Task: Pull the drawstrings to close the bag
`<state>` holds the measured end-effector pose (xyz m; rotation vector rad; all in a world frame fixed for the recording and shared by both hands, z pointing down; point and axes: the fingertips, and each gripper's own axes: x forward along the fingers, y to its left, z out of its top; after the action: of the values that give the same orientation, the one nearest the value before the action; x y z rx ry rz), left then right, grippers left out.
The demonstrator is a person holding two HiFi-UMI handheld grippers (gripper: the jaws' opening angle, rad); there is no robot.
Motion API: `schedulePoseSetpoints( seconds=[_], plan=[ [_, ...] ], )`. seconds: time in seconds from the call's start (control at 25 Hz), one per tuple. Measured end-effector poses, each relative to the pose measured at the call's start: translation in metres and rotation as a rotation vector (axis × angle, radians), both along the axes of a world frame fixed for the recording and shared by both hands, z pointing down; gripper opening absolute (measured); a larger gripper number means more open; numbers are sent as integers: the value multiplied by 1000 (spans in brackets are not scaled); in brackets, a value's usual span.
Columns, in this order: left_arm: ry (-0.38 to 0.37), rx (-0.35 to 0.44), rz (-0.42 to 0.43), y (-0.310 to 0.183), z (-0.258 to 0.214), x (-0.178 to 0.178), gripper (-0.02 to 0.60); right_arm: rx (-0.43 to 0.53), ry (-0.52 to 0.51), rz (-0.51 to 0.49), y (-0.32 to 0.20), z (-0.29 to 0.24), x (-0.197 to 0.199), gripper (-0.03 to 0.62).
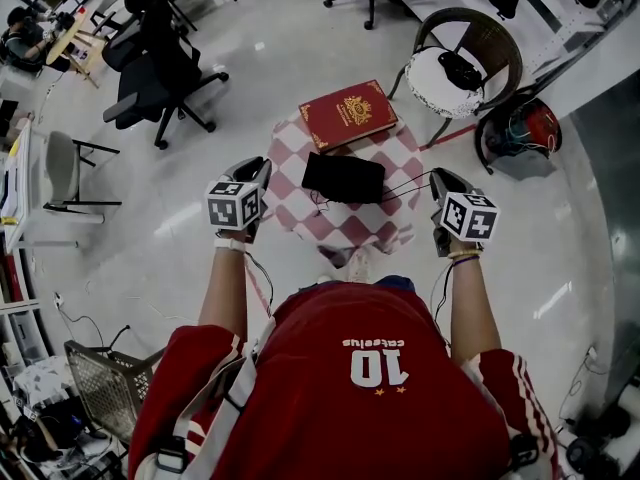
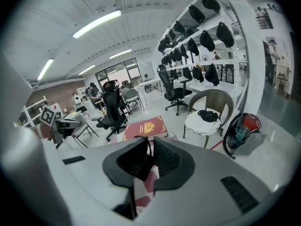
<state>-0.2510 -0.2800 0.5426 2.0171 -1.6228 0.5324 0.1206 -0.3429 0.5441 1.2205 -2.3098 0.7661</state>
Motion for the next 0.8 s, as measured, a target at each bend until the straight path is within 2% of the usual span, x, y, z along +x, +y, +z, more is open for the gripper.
schedulePoseSetpoints(
  seconds=[0.08,0.12,0.44,0.64,0.8],
  plan=[
    [1,6,-3,2,-1,-2,66,-37,7,-47,8,4,-1,87],
    [0,8,-2,4,-2,-2,66,-48,12,-67,13,5,-2,98],
    [11,29,52,12,-5,12,66,-156,113,-292,67,12,0,101],
    [39,49,93,14,-10,28,66,-193,126,-317,94,3,14,101],
    [50,70,119,15,-18,39,66,-192,51,-335,110,-17,18,101]
  ],
)
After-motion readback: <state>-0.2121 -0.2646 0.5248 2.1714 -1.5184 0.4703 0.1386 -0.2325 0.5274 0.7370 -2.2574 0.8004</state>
